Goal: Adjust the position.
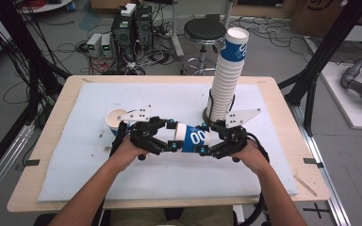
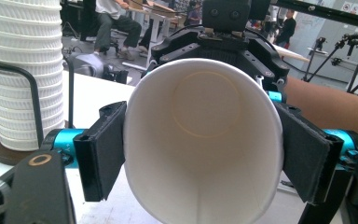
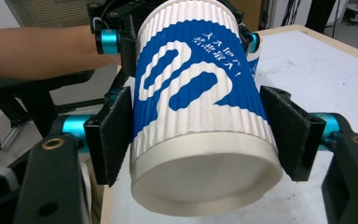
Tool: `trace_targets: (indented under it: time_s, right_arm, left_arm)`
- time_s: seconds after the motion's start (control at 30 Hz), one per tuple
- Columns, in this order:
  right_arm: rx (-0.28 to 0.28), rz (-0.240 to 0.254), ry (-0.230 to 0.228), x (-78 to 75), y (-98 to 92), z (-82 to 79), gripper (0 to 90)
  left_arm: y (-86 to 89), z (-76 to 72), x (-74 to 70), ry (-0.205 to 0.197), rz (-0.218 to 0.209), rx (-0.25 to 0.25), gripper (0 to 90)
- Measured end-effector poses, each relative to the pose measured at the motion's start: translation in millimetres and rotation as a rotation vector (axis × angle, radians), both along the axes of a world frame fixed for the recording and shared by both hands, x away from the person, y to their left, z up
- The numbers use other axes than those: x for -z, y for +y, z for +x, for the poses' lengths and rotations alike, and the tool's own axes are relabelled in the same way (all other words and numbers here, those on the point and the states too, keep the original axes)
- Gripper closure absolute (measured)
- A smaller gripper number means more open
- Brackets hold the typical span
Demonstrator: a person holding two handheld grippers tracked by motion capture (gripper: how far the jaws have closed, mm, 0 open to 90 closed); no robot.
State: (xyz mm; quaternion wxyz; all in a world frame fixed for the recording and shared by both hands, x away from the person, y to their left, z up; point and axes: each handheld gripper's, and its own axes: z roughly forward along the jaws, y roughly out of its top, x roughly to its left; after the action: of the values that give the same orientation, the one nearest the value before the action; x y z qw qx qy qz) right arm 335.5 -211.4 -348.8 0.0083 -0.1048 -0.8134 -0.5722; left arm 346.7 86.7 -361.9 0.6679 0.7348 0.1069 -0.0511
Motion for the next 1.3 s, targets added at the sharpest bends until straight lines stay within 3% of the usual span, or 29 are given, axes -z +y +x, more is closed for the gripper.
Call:
trace_targets:
  time_s: [0.2,0.27,0.5,0.77,0.87,1.03,1.3]
  right_arm:
    - [0.008,0.002,-0.004,0.0,1.1,-1.1,24.6]
    - [0.021,-0.007,-0.001,0.3,2.5,-2.5,19.4]
    - [0.044,-0.059,-0.036,-5.0,-0.1,-1.5,19.3]
    - [0.028,-0.231,-0.093,-19.8,6.8,1.3,19.4]
    - [0.007,-0.278,-0.103,-23.7,12.3,3.0,19.3]
    - [-0.007,-0.349,-0.123,-28.9,22.5,6.6,19.3]
    - [-0.042,-0.451,-0.157,-29.5,40.2,9.3,19.4]
  left_arm:
    - [-0.4,1.0,-2.1,0.005,0.014,-0.003,23.1]
    - [-0.6,1.9,-2.8,0.003,0.031,-0.002,23.1]
    - [0.1,4.0,-9.0,0.000,0.106,-0.013,23.1]
    - [-2.5,6.4,-14.0,-0.002,0.205,-0.022,23.1]
    - [-3.8,7.0,-13.9,0.002,0.217,-0.027,23.0]
    - [-7.4,6.8,-14.0,-0.009,0.275,-0.036,23.0]
    - [-12.1,6.1,-15.8,-0.019,0.312,-0.043,23.0]
